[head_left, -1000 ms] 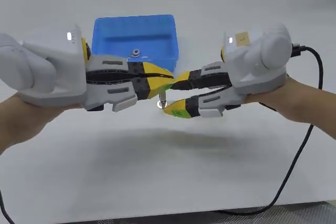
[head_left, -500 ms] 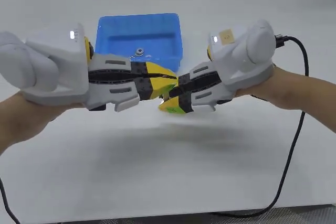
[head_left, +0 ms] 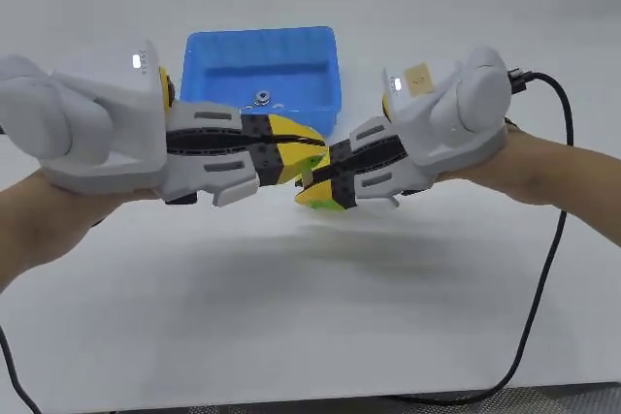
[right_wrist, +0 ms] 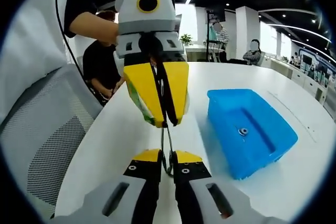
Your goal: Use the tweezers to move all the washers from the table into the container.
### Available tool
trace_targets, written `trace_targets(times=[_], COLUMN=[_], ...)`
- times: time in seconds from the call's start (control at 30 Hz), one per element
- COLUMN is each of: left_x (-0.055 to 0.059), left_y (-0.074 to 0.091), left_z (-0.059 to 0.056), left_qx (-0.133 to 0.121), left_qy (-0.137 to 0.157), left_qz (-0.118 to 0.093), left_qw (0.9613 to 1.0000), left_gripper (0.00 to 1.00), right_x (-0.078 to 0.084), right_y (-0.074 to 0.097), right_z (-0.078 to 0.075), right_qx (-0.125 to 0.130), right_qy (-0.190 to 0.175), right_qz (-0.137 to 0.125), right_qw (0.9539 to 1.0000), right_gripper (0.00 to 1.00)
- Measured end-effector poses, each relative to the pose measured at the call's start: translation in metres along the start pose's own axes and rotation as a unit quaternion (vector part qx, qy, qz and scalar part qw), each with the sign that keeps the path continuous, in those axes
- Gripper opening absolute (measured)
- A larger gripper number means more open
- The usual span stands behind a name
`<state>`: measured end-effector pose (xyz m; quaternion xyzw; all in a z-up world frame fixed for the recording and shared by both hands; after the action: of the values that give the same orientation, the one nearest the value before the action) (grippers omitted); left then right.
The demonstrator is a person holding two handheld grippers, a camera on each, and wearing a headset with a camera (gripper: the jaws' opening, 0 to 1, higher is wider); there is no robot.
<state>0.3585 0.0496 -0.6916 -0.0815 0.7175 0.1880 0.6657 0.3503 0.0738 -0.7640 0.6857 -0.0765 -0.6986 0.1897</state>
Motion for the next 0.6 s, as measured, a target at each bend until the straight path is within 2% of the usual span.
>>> trace_targets(times=[0.13, 0.27, 0.37, 0.47, 0.53, 0.6], left_x=[0.0, -0.008, -0.013, -0.017, -0.02, -0.024], left_y=[0.004, 0.014, 0.025, 0.038, 0.046, 0.054], left_z=[-0.004, 0.002, 0.001, 0.0, -0.001, -0.001], left_qx=[-0.001, -0.027, -0.036, -0.057, -0.07, -0.092], left_qy=[-0.003, 0.004, 0.006, 0.008, 0.016, 0.025], left_qz=[0.006, -0.01, -0.017, -0.024, -0.035, -0.052], left_qw=[1.0, 0.9996, 0.9992, 0.998, 0.9968, 0.994], left_gripper=[0.16, 0.2, 0.24, 0.31, 0.41, 0.58], right_x=[0.0, -0.004, -0.011, -0.02, -0.027, -0.034], right_y=[0.001, 0.003, 0.005, 0.007, 0.008, 0.009], right_z=[-0.002, -0.004, -0.005, -0.005, -0.005, -0.005], right_qx=[0.006, 0.012, 0.017, 0.02, 0.022, 0.024], right_qy=[0.0, 0.003, 0.006, 0.013, 0.017, 0.023], right_qz=[0.001, 0.0, -0.005, -0.009, -0.012, -0.015], right_qw=[1.0, 0.9999, 0.9998, 0.9997, 0.9995, 0.9993], right_gripper=[0.09, 0.09, 0.09, 0.09, 0.09, 0.09])
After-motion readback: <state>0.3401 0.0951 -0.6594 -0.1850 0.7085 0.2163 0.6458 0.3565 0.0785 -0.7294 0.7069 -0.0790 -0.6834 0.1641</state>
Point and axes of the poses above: the centre of the closed fingertips' face, and the gripper's own axes: y roughly backward along the fingers, z roughly to its left, x roughly out of its underside, the point moved 1 cm from there along y, roughly backward along the fingers, and after that the axes turned 8 degrees about -z, right-handed, at the moved point
